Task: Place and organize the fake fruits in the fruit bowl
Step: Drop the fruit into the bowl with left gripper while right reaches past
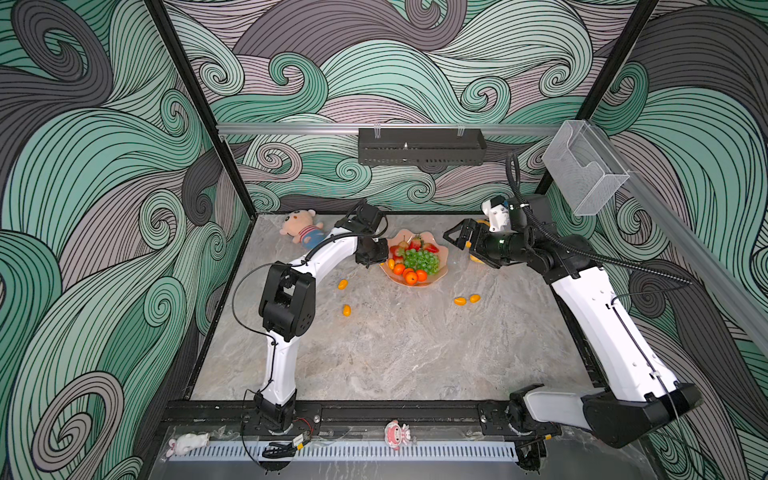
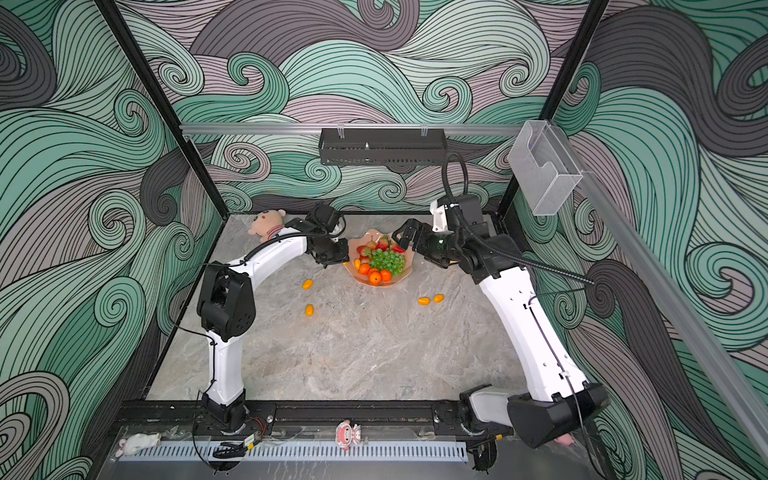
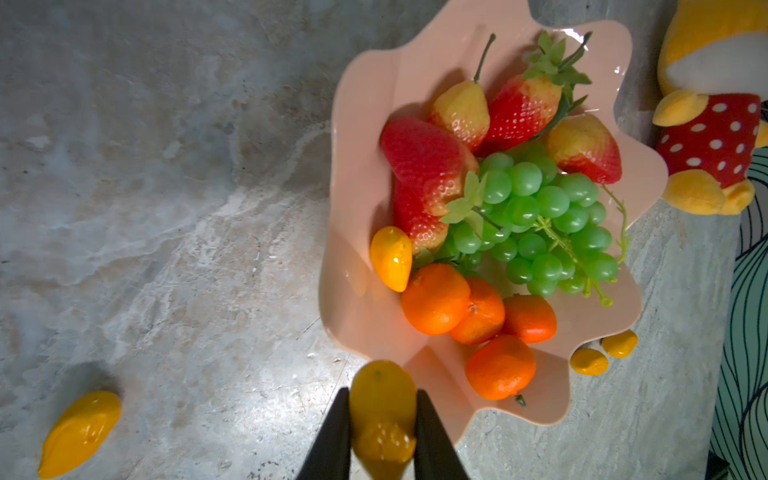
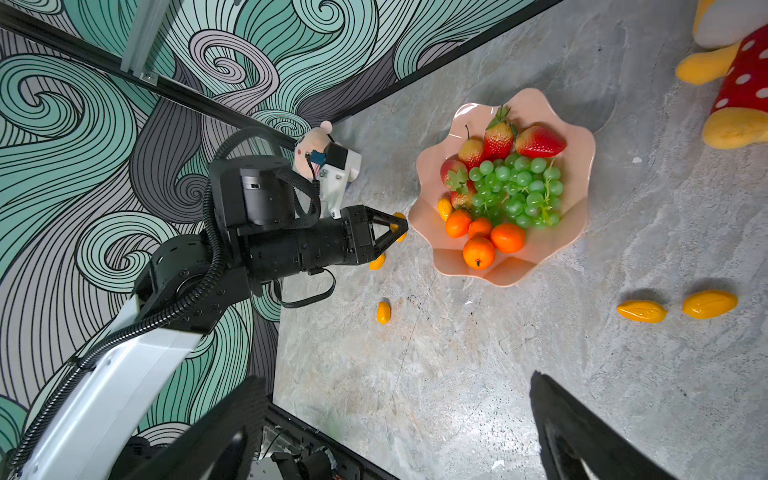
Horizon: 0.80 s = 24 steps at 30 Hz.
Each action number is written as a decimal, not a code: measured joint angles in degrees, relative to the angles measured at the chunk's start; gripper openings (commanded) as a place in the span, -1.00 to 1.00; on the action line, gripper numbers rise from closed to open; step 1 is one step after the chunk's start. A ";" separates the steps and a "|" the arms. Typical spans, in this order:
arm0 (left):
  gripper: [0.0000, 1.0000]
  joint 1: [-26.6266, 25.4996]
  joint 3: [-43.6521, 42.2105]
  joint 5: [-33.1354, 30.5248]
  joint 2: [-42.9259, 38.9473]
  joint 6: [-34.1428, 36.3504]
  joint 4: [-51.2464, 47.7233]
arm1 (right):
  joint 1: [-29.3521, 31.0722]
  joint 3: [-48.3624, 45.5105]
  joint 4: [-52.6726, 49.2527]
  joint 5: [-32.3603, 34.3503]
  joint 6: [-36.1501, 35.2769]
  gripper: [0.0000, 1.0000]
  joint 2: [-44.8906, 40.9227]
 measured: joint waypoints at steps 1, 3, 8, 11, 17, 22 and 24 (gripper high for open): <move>-0.54 -0.13 1.38 -0.02 0.92 0.02 -0.22 | -0.17 0.00 -0.02 0.00 -0.15 0.98 -0.31; -0.54 -0.46 3.28 -0.02 2.45 0.07 -0.46 | -0.70 0.02 -0.09 -0.11 -0.26 0.98 -0.85; -0.53 -0.68 6.97 -0.28 6.03 0.31 -1.60 | -1.57 0.13 -0.15 -0.26 -0.68 0.98 -1.44; -0.52 -0.68 8.46 -0.63 7.87 0.57 -2.12 | -1.70 0.13 -0.13 -0.31 -0.66 0.98 -1.55; -0.47 -0.68 10.64 -1.79 10.51 0.74 -2.97 | -1.75 0.13 -0.15 -0.24 -1.07 0.99 -1.88; -0.35 -0.68 12.22 -2.78 11.72 0.92 -3.04 | -1.81 0.13 -0.13 -0.33 -1.07 0.98 -2.51; -0.31 -0.68 12.74 -2.82 11.98 0.92 -3.15 | -1.92 0.09 -0.13 -0.46 -1.07 0.98 -2.51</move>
